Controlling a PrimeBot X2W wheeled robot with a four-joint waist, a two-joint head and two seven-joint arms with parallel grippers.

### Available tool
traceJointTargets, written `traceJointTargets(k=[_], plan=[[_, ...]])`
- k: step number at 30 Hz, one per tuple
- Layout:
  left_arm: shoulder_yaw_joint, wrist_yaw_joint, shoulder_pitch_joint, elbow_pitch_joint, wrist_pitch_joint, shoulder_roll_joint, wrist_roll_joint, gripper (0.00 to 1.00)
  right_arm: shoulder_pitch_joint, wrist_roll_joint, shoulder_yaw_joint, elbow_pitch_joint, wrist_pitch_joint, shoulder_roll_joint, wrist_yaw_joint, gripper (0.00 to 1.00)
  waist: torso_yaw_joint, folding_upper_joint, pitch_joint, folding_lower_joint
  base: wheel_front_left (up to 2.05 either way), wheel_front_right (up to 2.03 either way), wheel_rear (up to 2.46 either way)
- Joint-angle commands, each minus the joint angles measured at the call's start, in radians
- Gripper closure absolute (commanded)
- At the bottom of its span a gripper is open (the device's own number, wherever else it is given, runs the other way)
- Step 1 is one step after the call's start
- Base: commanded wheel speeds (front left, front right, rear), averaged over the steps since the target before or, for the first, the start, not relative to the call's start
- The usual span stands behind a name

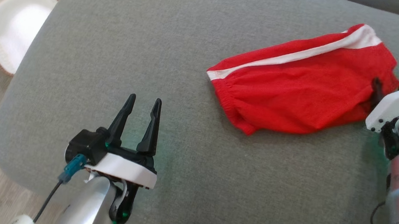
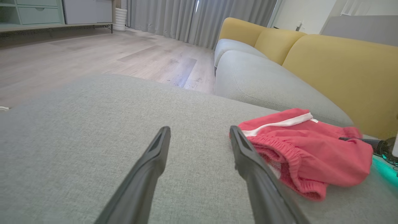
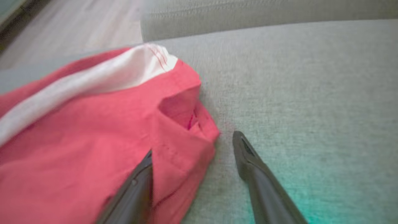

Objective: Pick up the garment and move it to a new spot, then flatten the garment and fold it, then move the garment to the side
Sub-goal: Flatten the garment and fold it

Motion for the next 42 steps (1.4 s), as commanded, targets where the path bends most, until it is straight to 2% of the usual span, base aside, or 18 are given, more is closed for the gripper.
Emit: traceJointTargets(k=[1, 6, 7, 8, 9, 17, 23, 26, 30, 37, 42], plan=[[0.037, -0.005, -0.038, -0.021, -0.01, 0.006, 0.003, 0.0, -0.032, -0.017, 0.014, -0.01, 0.006, 0.0, -0.001, 0.0, 0.01, 0.0, 0.009, -0.0001, 0.0, 0.0, 0.0], [0.046, -0.008, -0.048, -0.016, -0.01, 0.003, 0.006, 0.0, -0.059, -0.068, 0.051, 0.081, 0.019, 0.007, -0.001, 0.0, 0.006, 0.0, 0.016, -0.0001, 0.0, 0.0, 0.0], [0.049, -0.008, -0.05, -0.016, -0.01, 0.003, 0.006, 0.0, -0.064, -0.072, 0.064, 0.093, 0.017, 0.009, -0.001, 0.28, 0.002, 0.0, 0.017, -0.0001, 0.0, 0.0, 0.0], [0.051, -0.009, -0.051, -0.016, -0.01, 0.002, 0.007, 0.0, -0.07, -0.075, 0.077, 0.102, 0.012, 0.009, -0.001, 0.78, -0.002, 0.0, 0.018, -0.0001, 0.0, 0.0, 0.0], [0.053, -0.009, -0.052, -0.016, -0.01, 0.002, 0.007, 0.0, -0.074, -0.078, 0.091, 0.11, 0.004, 0.009, -0.001, 1.0, -0.006, 0.0, 0.019, -0.0001, 0.0, 0.0, 0.0], [0.055, -0.01, -0.046, -0.01, -0.01, 0.001, 0.004, 0.0, -0.082, -0.007, 0.133, 0.13, -0.135, 0.01, -0.001, 1.0, -0.055, 0.0, -0.014, -0.0001, 0.0, 0.0, 0.0], [0.073, -0.006, -0.014, -0.006, -0.01, 0.001, 0.015, 0.0, 0.01, 0.105, 0.154, 0.099, -0.214, 0.027, -0.001, 1.0, -0.116, 0.0, -0.086, -0.0001, 0.0, 0.0, 0.0], [0.086, -0.006, 0.012, -0.008, -0.01, 0.001, 0.028, 0.0, 0.11, 0.178, 0.146, 0.046, -0.233, 0.033, -0.001, 1.0, -0.162, 0.0, -0.134, -0.0001, 0.0, 0.0, 0.0], [0.088, -0.006, 0.033, -0.01, -0.01, 0.001, 0.035, 0.0, 0.218, 0.212, 0.125, -0.03, -0.245, 0.034, -0.001, 1.0, -0.195, 0.0, -0.168, -0.0001, 0.0, 0.0, 0.0], [0.093, -0.005, 0.063, -0.008, -0.01, 0.001, 0.049, 0.0, 0.328, 0.217, 0.088, -0.185, -0.283, 0.079, -0.001, 1.0, -0.237, 0.0, -0.187, -0.0001, 0.0, 0.0, 0.0], [0.096, -0.007, 0.078, 0.001, -0.01, 0.001, 0.058, 0.0, 0.359, 0.204, 0.079, -0.212, -0.313, 0.101, -0.001, 1.0, -0.254, 0.0, -0.202, -0.0001, 0.0, 0.0, 0.0]])
